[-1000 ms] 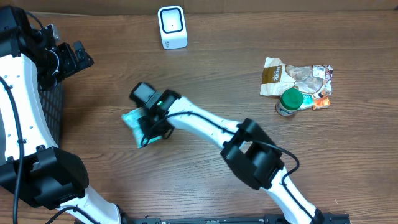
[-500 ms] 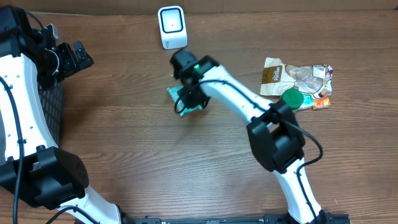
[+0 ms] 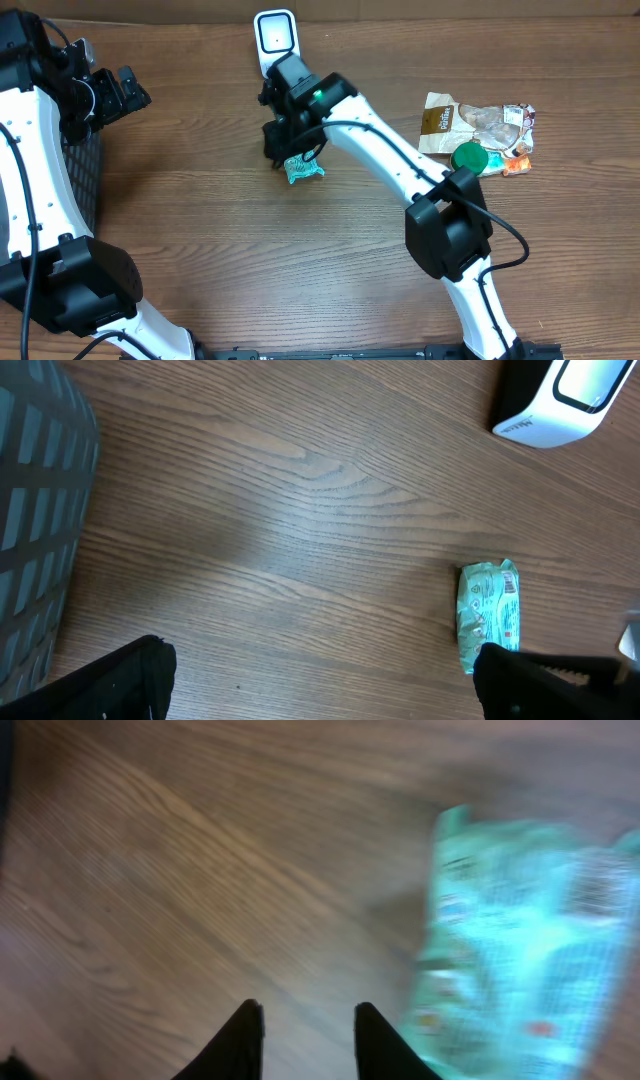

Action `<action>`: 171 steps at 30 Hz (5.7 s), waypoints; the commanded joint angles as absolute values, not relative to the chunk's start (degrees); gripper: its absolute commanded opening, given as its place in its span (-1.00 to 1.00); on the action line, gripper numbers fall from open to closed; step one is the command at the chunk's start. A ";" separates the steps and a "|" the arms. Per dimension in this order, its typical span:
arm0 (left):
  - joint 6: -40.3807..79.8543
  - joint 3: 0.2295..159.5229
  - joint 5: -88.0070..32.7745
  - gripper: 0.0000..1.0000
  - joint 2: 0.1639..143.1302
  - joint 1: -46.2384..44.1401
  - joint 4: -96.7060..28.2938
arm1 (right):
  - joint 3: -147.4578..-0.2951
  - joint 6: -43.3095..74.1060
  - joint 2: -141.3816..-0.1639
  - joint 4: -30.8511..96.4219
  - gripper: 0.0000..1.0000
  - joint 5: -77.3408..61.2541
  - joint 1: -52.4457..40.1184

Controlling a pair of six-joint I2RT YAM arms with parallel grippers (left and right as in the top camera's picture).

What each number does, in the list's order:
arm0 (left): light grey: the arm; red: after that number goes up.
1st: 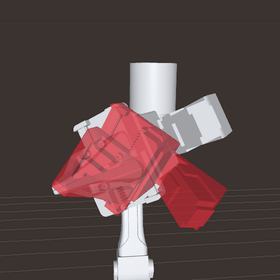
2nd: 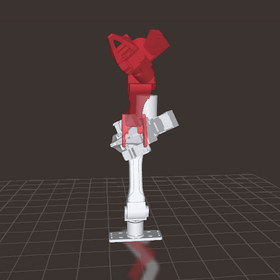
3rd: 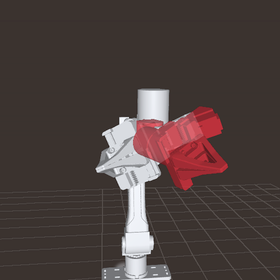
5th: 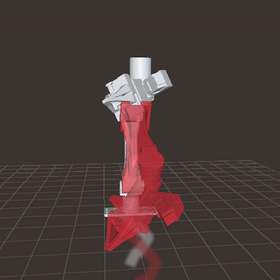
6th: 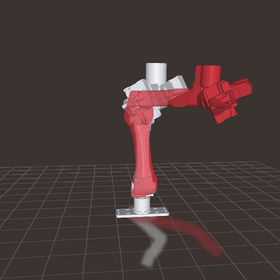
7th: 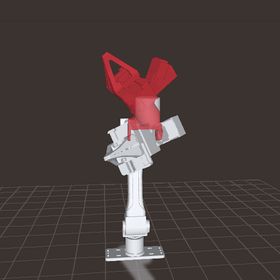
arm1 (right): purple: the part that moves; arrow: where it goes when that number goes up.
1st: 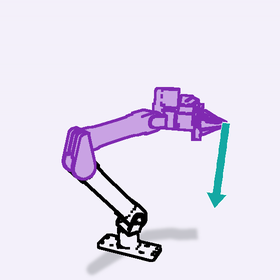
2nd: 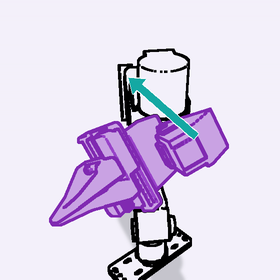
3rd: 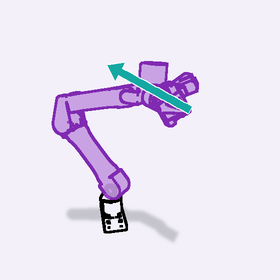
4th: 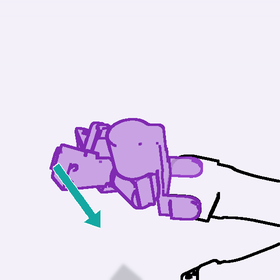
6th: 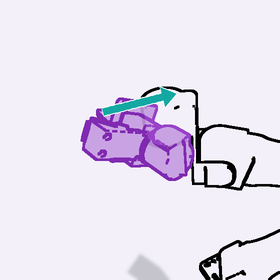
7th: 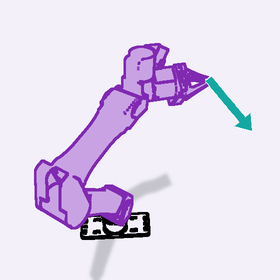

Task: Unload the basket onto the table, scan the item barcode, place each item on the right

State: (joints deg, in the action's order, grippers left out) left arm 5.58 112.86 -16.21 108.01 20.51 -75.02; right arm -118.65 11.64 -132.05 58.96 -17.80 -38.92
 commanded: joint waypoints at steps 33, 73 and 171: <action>5.32 112.62 -16.05 0.99 108.55 20.60 -74.94 | -113.40 22.44 -124.07 68.07 -0.34 -7.20 -30.79; 5.32 112.62 -16.05 0.99 108.55 20.56 -74.91 | -89.82 17.50 -129.21 32.38 0.20 -37.60 -19.05; 5.32 112.62 -16.05 0.99 108.55 20.56 -74.94 | -89.36 12.03 -90.59 40.77 -0.92 -7.53 -25.36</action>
